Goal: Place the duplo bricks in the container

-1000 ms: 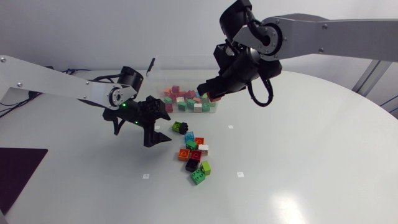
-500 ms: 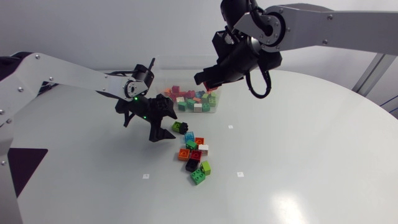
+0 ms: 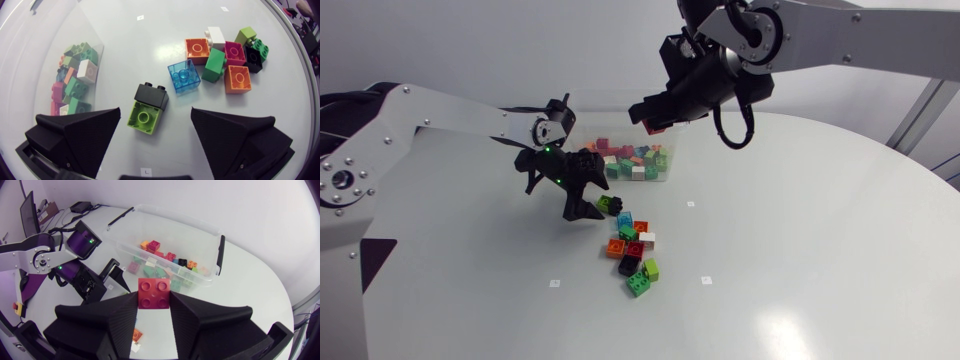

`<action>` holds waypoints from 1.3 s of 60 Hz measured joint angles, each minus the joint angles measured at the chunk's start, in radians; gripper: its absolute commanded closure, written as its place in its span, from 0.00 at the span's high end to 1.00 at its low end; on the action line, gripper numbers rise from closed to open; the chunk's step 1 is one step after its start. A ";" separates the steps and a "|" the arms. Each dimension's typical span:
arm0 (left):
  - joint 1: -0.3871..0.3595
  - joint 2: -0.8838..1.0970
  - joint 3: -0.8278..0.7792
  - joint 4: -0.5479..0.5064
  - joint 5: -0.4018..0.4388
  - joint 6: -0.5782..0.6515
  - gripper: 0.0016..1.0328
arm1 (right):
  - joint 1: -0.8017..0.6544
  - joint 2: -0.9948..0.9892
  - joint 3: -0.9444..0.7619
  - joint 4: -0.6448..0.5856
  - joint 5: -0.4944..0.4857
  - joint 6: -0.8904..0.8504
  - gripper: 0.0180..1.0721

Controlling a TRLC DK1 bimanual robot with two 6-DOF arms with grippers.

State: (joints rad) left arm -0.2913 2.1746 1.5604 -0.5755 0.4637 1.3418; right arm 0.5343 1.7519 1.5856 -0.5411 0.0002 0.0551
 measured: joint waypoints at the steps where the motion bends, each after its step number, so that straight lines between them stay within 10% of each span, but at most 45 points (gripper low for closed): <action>1: 0.000 0.003 0.005 -0.003 0.000 0.003 0.94 | 0.000 0.000 0.002 0.000 0.000 0.000 0.30; 34: -0.008 0.075 0.088 -0.111 0.000 0.042 0.88 | 0.000 0.001 0.042 0.011 0.000 0.000 0.30; 57: -0.006 0.084 0.104 -0.200 0.000 0.051 0.36 | 0.000 0.068 0.133 0.023 0.000 0.000 0.30; 78: -0.006 0.069 0.087 -0.205 0.000 0.050 0.29 | -0.021 0.146 0.180 0.069 0.000 0.000 0.30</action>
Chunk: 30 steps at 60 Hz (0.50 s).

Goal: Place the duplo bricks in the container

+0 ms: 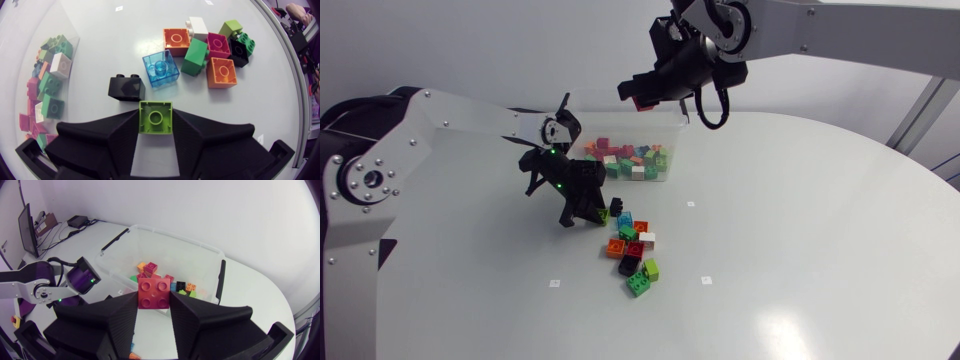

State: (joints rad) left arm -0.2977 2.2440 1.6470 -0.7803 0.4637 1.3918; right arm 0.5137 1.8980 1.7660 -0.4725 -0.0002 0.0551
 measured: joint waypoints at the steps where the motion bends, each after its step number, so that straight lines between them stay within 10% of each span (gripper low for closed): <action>1: 0.000 -0.006 -0.008 0.000 0.000 0.000 0.29 | -0.002 0.007 0.005 0.003 0.000 0.000 0.30; 30: 0.029 -0.277 -0.185 0.000 0.016 -0.023 0.29 | -0.069 0.178 0.164 0.006 -0.005 0.000 0.41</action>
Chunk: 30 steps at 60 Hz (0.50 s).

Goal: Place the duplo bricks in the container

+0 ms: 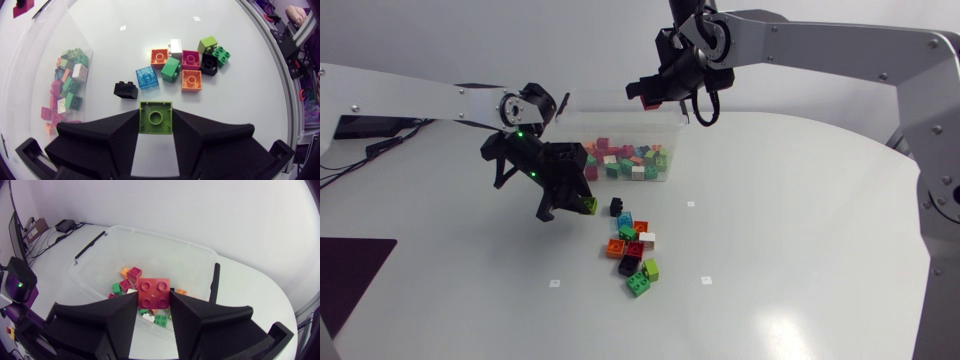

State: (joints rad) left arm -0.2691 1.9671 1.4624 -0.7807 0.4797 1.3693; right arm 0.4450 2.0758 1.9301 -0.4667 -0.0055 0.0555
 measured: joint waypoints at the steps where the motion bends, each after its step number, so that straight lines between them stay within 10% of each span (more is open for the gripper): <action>1: 0.000 -0.006 -0.003 0.001 0.003 -0.002 0.29 | -0.002 0.003 0.002 0.000 0.000 0.000 0.42; 18: 0.001 -0.175 -0.050 0.008 0.036 -0.069 0.29 | -0.019 0.049 0.077 -0.010 -0.002 0.000 0.84; 30: 0.021 -0.237 -0.039 0.090 0.064 -0.196 0.29 | -0.036 0.048 0.073 -0.030 -0.002 -0.002 0.86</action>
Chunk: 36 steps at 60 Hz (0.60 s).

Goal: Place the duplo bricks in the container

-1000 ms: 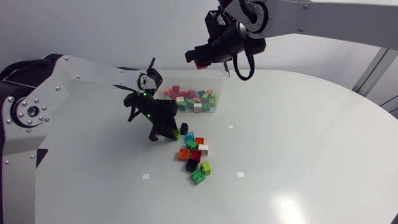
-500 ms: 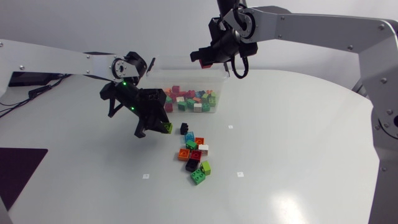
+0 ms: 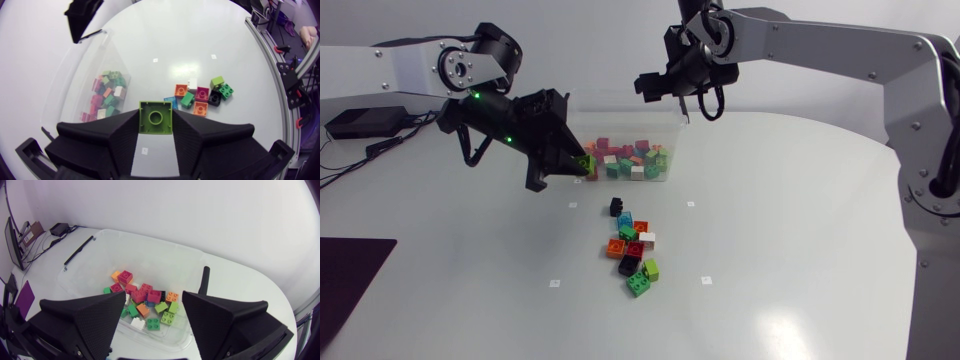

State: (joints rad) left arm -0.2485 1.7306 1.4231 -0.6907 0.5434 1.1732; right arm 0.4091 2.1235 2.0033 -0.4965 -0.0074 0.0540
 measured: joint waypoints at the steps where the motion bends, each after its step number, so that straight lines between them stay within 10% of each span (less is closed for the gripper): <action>1: 0.002 0.000 0.002 0.011 0.000 -0.011 0.29 | 0.000 -0.003 -0.005 0.000 0.000 -0.001 0.86; 36: 0.055 0.104 0.161 0.365 0.002 -0.402 0.29 | 0.060 -0.299 -0.417 0.008 0.000 -0.041 0.86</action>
State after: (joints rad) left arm -0.1936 1.8343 1.5841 -0.3260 0.5453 0.7708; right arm 0.4690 1.8240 1.5864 -0.4889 -0.0074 0.0132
